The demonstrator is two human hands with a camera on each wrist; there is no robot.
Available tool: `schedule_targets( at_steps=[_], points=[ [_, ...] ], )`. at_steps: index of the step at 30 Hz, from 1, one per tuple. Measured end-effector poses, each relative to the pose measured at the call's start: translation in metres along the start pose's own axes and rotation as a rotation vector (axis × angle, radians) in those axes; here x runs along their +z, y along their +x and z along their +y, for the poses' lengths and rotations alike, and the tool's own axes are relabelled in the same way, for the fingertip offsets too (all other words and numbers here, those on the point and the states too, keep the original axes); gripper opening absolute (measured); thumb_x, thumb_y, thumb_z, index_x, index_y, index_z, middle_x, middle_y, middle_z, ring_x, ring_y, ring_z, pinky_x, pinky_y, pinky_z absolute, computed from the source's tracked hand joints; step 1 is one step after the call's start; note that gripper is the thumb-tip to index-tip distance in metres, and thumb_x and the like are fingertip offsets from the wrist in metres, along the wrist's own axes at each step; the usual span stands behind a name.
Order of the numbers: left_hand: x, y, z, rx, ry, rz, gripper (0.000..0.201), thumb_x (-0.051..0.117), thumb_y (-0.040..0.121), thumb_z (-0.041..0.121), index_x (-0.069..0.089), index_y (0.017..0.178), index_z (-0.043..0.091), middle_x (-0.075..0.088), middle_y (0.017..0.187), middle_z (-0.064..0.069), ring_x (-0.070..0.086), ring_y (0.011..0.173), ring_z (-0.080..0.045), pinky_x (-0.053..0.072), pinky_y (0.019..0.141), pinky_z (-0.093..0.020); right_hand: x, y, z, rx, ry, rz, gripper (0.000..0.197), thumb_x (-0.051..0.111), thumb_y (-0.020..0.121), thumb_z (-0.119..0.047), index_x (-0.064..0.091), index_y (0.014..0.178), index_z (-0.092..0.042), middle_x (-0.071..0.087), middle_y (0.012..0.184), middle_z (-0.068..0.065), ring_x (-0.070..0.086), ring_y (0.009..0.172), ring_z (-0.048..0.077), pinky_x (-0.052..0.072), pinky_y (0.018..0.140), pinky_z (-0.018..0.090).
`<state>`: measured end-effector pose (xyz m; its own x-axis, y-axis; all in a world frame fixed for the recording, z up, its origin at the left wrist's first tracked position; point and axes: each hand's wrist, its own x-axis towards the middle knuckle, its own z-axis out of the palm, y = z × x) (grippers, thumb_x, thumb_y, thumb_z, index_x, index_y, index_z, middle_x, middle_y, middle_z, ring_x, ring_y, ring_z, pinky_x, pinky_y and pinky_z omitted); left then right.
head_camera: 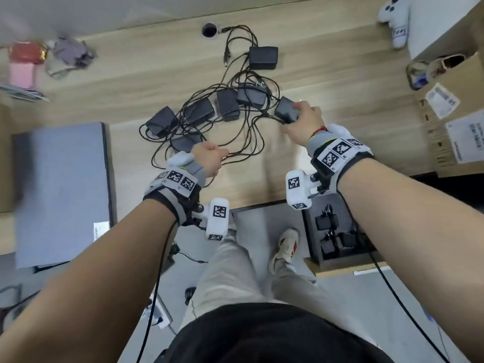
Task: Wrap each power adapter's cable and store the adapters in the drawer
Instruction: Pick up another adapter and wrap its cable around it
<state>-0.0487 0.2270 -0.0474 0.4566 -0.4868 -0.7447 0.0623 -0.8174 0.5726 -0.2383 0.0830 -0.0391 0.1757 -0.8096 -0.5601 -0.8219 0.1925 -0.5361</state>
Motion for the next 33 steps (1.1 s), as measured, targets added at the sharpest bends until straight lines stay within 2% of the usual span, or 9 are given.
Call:
schedule_targets(
  at_steps=[3, 7, 12, 15, 20, 24, 28, 31, 33],
  points=[
    [-0.02, 0.016, 0.005, -0.005, -0.034, -0.042, 0.037, 0.065, 0.091, 0.015, 0.038, 0.065, 0.018, 0.04, 0.064, -0.006, 0.037, 0.051, -0.017, 0.029, 0.045, -0.025, 0.009, 0.024, -0.014, 0.066, -0.046, 0.021, 0.067, 0.062, 0.088, -0.014, 0.032, 0.148, -0.019, 0.02, 0.15, 0.01, 0.049, 0.117, 0.028, 0.038, 0.097, 0.025],
    [-0.043, 0.039, 0.019, 0.018, 0.012, -0.066, 0.037, 0.064, 0.092, 0.016, 0.038, 0.066, 0.018, 0.041, 0.061, -0.006, 0.036, 0.049, -0.017, 0.031, 0.044, -0.026, 0.025, 0.052, -0.027, 0.159, -0.169, 0.077, 0.048, 0.059, 0.085, -0.018, 0.048, 0.132, -0.02, 0.026, 0.142, 0.008, 0.052, 0.111, 0.032, 0.039, 0.095, 0.024],
    [-0.063, 0.061, 0.047, 0.068, 0.075, -0.079, 0.04, 0.066, 0.09, 0.018, 0.036, 0.063, 0.02, 0.04, 0.058, -0.004, 0.039, 0.049, -0.018, 0.033, 0.042, -0.022, 0.041, 0.066, -0.032, 0.274, -0.287, 0.104, 0.05, 0.064, 0.072, -0.032, 0.048, 0.119, -0.025, 0.025, 0.122, 0.005, 0.052, 0.088, 0.037, 0.05, 0.096, 0.045],
    [-0.068, 0.064, 0.069, 0.132, 0.108, -0.1, 0.038, 0.064, 0.092, 0.017, 0.037, 0.065, 0.019, 0.043, 0.06, -0.005, 0.041, 0.041, -0.012, 0.031, 0.037, -0.017, 0.039, 0.058, -0.045, 0.269, -0.187, 0.074, 0.051, 0.07, 0.076, -0.019, 0.053, 0.124, -0.023, 0.029, 0.126, 0.01, 0.051, 0.089, 0.034, 0.05, 0.096, 0.037],
    [-0.069, 0.054, 0.119, 0.324, 0.141, -0.111, 0.024, 0.071, 0.088, 0.022, 0.052, 0.074, 0.017, 0.052, 0.061, 0.0, 0.044, 0.039, -0.004, 0.038, 0.04, -0.015, 0.009, 0.039, -0.068, 0.018, -0.037, 0.007, 0.054, 0.083, 0.066, -0.019, 0.057, 0.114, -0.025, 0.062, 0.105, 0.004, 0.059, 0.089, 0.027, 0.046, 0.074, 0.029],
    [-0.068, 0.022, 0.18, 0.521, 0.118, -0.106, 0.022, 0.078, 0.081, 0.033, 0.066, 0.084, 0.015, 0.064, 0.073, 0.009, 0.055, 0.062, -0.001, 0.042, 0.056, -0.008, -0.043, 0.016, -0.111, -0.234, 0.192, -0.01, 0.056, 0.089, 0.063, -0.017, 0.058, 0.109, -0.02, 0.062, 0.091, -0.003, 0.06, 0.076, 0.019, 0.05, 0.065, 0.029],
    [-0.072, -0.004, 0.225, 0.645, 0.174, -0.081, 0.045, 0.076, 0.072, 0.061, 0.072, 0.096, 0.024, 0.072, 0.095, 0.009, 0.065, 0.088, -0.006, 0.048, 0.079, -0.018, -0.09, -0.016, -0.156, -0.503, 0.329, -0.091, 0.051, 0.087, 0.07, -0.01, 0.062, 0.115, -0.012, 0.063, 0.092, -0.007, 0.059, 0.073, -0.001, 0.047, 0.058, 0.011],
    [-0.082, -0.034, 0.259, 0.706, 0.176, -0.113, 0.042, 0.072, 0.08, 0.054, 0.071, 0.103, 0.019, 0.07, 0.091, 0.007, 0.063, 0.077, -0.002, 0.047, 0.07, -0.017, -0.129, -0.03, -0.189, -0.644, 0.327, -0.147, 0.052, 0.086, 0.071, -0.012, 0.062, 0.117, -0.013, 0.066, 0.097, -0.008, 0.062, 0.084, -0.001, 0.05, 0.067, 0.012],
    [-0.09, -0.058, 0.284, 0.776, 0.218, -0.129, 0.036, 0.068, 0.085, 0.051, 0.071, 0.093, 0.016, 0.069, 0.077, 0.003, 0.062, 0.063, -0.005, 0.047, 0.062, -0.02, -0.156, -0.039, -0.211, -0.725, 0.354, -0.152, 0.054, 0.084, 0.073, -0.009, 0.059, 0.12, -0.016, 0.066, 0.101, -0.004, 0.062, 0.086, 0.001, 0.053, 0.068, 0.019]
  ],
)
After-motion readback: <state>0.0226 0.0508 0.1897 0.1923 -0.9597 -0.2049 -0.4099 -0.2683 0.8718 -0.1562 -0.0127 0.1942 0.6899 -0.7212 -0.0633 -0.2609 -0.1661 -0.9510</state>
